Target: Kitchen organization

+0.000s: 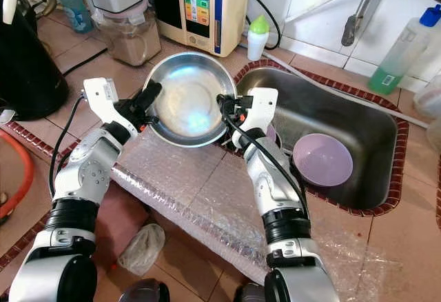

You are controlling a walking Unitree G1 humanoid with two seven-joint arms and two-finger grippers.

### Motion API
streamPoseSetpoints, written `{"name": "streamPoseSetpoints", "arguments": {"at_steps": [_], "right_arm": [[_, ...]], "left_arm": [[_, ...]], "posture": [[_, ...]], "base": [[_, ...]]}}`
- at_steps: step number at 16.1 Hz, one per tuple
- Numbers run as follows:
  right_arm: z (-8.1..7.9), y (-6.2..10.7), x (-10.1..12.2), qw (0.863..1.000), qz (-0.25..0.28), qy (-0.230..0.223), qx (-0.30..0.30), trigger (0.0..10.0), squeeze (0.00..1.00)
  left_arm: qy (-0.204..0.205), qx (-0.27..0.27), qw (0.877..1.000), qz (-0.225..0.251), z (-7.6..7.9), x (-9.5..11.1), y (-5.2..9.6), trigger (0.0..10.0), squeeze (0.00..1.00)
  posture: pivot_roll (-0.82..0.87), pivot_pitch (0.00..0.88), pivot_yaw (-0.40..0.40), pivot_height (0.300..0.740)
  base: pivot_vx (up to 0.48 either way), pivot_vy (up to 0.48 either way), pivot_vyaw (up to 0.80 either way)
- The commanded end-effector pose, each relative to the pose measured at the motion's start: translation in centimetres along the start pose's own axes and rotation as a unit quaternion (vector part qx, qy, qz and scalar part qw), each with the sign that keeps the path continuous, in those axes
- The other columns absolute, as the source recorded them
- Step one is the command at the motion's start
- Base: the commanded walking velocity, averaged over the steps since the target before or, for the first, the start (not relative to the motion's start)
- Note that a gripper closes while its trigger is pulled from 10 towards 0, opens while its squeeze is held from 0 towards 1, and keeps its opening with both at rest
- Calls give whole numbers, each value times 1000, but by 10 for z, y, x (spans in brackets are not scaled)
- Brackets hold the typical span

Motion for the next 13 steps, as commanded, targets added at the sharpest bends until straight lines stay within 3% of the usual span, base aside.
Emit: {"name": "streamPoseSetpoints", "arguments": {"at_steps": [1, 5, 12, 13], "right_arm": [[14, 10, -27, 998, -57, -26, -18, 0, 0], [15, 19, -45, 992, -97, -84, 2, 0, 0], [10, 24, -60, 984, -135, -113, 17, 0, 0], [14, 24, -58, 986, -126, -113, 3, 0, 0]], "left_arm": [[-2, -40, 999, 31, 17, 16, -5, 0, 0], [-4, -34, 999, 31, 15, 16, -5, 0, 0], [-6, -18, 1000, 25, 13, 12, -7, 0, 0], [-4, -26, 1000, 15, 17, 6, -7, 4941, 0]], "posture": [[20, 17, 22, 740], [16, 14, 25, 740], [21, 21, 11, 740], [33, 22, -2, 740]], "base": [[0, 0, 0], [0, 0, 0], [0, 0, 0], [0, 0, 0]]}}
Point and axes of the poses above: a point about 5 cm out from each wrist's last joint towards the gripper, its own y axis pointing back from the gripper into the wrist, its own x axis along the axis of the wrist's last joint, z = x × y, the point moved 5 cm from there along -y, pointing out of the wrist towards the gripper, and after that the axes turned 15 degrees about y, right-handed, at the moved point
